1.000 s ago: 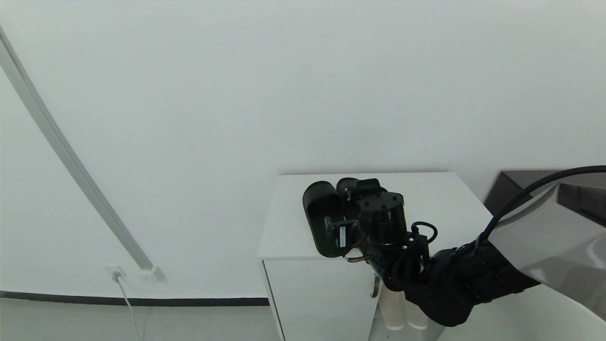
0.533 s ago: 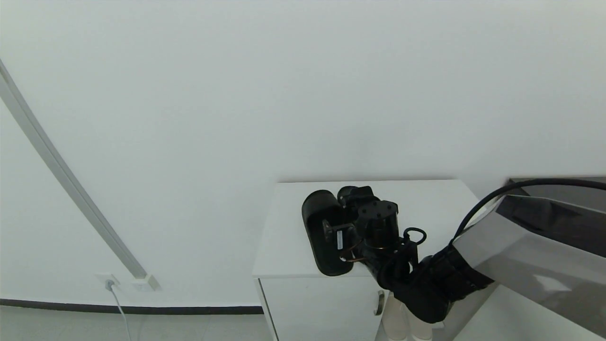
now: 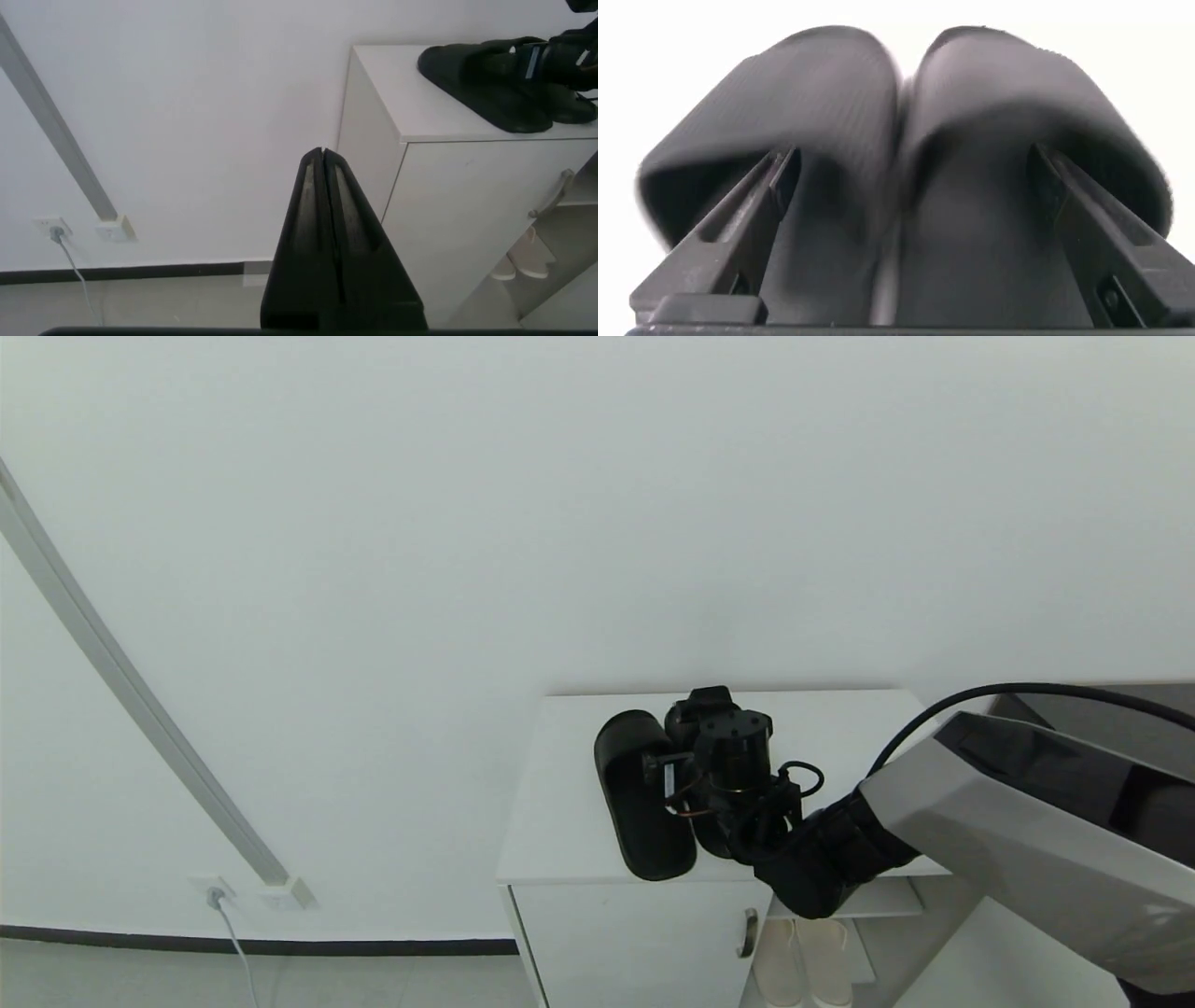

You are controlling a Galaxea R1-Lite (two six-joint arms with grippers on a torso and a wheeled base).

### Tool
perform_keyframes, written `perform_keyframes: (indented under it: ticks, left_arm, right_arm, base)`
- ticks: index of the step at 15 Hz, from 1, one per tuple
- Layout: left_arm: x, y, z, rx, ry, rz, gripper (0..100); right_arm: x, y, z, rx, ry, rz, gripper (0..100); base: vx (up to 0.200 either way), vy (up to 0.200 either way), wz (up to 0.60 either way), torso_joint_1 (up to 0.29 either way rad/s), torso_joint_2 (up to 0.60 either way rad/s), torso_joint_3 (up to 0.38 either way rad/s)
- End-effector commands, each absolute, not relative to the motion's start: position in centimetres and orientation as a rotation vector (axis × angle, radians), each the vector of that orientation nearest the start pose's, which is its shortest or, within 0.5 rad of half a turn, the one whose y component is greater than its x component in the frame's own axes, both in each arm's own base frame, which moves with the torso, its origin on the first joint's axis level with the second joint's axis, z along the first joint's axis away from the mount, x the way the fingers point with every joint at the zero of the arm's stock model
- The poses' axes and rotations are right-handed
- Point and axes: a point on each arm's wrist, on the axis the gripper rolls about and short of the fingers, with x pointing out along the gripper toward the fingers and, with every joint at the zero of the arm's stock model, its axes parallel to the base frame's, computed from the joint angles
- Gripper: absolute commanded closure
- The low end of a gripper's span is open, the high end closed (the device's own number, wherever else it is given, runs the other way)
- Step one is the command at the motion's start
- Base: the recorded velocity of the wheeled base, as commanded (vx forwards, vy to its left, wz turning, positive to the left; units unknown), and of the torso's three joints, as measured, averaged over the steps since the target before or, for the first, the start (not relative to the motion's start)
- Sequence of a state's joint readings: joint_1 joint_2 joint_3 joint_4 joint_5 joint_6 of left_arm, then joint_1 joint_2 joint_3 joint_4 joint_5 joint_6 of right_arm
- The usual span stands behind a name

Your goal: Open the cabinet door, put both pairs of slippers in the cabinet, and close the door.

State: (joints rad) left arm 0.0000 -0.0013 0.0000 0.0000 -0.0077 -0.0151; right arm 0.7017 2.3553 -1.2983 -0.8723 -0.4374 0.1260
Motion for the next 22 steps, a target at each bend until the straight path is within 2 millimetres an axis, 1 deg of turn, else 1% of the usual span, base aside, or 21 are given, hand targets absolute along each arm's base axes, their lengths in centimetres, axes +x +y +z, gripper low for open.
perform_keyframes:
  ticks: [1, 2, 6, 10, 11, 12, 13, 14, 15, 17, 18, 19, 20, 21, 22]
  left_arm:
    - [-2.3, 0.0, 7.6, -0.015, -0.001, -0.006, 100]
    - [-2.3, 0.0, 7.5, -0.015, 0.0, -0.008, 100]
    - [-2.3, 0.0, 7.5, -0.015, 0.0, -0.008, 100]
    - [-2.3, 0.0, 7.5, -0.015, 0.0, -0.008, 100]
    - [-2.3, 0.0, 7.6, -0.015, -0.001, -0.008, 100]
    - [-2.3, 0.0, 7.5, -0.017, 0.0, -0.008, 100]
    - [-2.3, 0.0, 7.5, -0.017, 0.0, -0.008, 100]
    - [-2.3, 0.0, 7.5, -0.017, 0.0, -0.008, 100]
    - [-2.3, 0.0, 7.5, -0.017, 0.0, -0.008, 100]
    - [-2.3, 0.0, 7.6, -0.015, -0.001, -0.008, 100]
    - [-2.3, 0.0, 7.5, -0.015, 0.0, -0.008, 100]
    - [-2.3, 0.0, 7.5, -0.015, 0.0, -0.008, 100]
    - [-2.3, 0.0, 7.5, -0.015, 0.0, -0.008, 100]
    - [-2.3, 0.0, 7.5, -0.017, 0.0, -0.006, 100]
    - [-2.3, 0.0, 7.5, -0.015, 0.0, -0.008, 100]
  right_arm:
    - [37.1, 29.5, 7.2, 0.023, 0.177, 0.243, 0]
    - [37.3, 29.7, 7.2, 0.022, 0.178, 0.243, 100]
    - [37.5, 29.9, 7.2, 0.023, 0.18, 0.261, 100]
    - [37.4, 29.8, 7.6, 0.03, 0.173, 0.262, 100]
    - [37.2, 29.7, 8.0, 0.033, 0.167, 0.262, 100]
    - [36.7, 29.4, 8.8, 0.036, 0.162, 0.266, 100]
    - [35.7, 28.8, 10.0, 0.044, 0.151, 0.276, 100]
    - [34.3, 28.2, 11.1, 0.048, 0.147, 0.302, 100]
    - [32.6, 27.3, 12.3, 0.05, 0.147, 0.333, 100]
    - [28.9, 25.1, 13.7, 0.034, 0.174, 0.371, 100]
    - [27.0, 24.1, 14.1, 0.027, 0.19, 0.397, 100]
    - [25.7, 23.5, 14.3, 0.022, 0.202, 0.414, 100]
    - [23.4, 22.4, 14.2, 0.005, 0.226, 0.441, 100]
    - [22.1, 21.9, 14.2, -0.005, 0.238, 0.46, 100]
    - [21.5, 21.7, 14.1, -0.011, 0.246, 0.468, 100]
  base:
    - [0.0, 0.0, 0.0, 0.0, 0.0, 0.0]
    - [0.0, 0.0, 0.0, 0.0, 0.0, 0.0]
    - [0.0, 0.0, 0.0, 0.0, 0.0, 0.0]
    - [0.0, 0.0, 0.0, 0.0, 0.0, 0.0]
    - [0.0, 0.0, 0.0, 0.0, 0.0, 0.0]
    - [0.0, 0.0, 0.0, 0.0, 0.0, 0.0]
    - [0.0, 0.0, 0.0, 0.0, 0.0, 0.0]
    - [0.0, 0.0, 0.0, 0.0, 0.0, 0.0]
    - [0.0, 0.0, 0.0, 0.0, 0.0, 0.0]
    - [0.0, 0.0, 0.0, 0.0, 0.0, 0.0]
    - [0.0, 0.0, 0.0, 0.0, 0.0, 0.0]
    - [0.0, 0.0, 0.0, 0.0, 0.0, 0.0]
    - [0.0, 0.0, 0.0, 0.0, 0.0, 0.0]
    - [0.0, 0.0, 0.0, 0.0, 0.0, 0.0]
    - [0.0, 0.0, 0.0, 0.0, 0.0, 0.0]
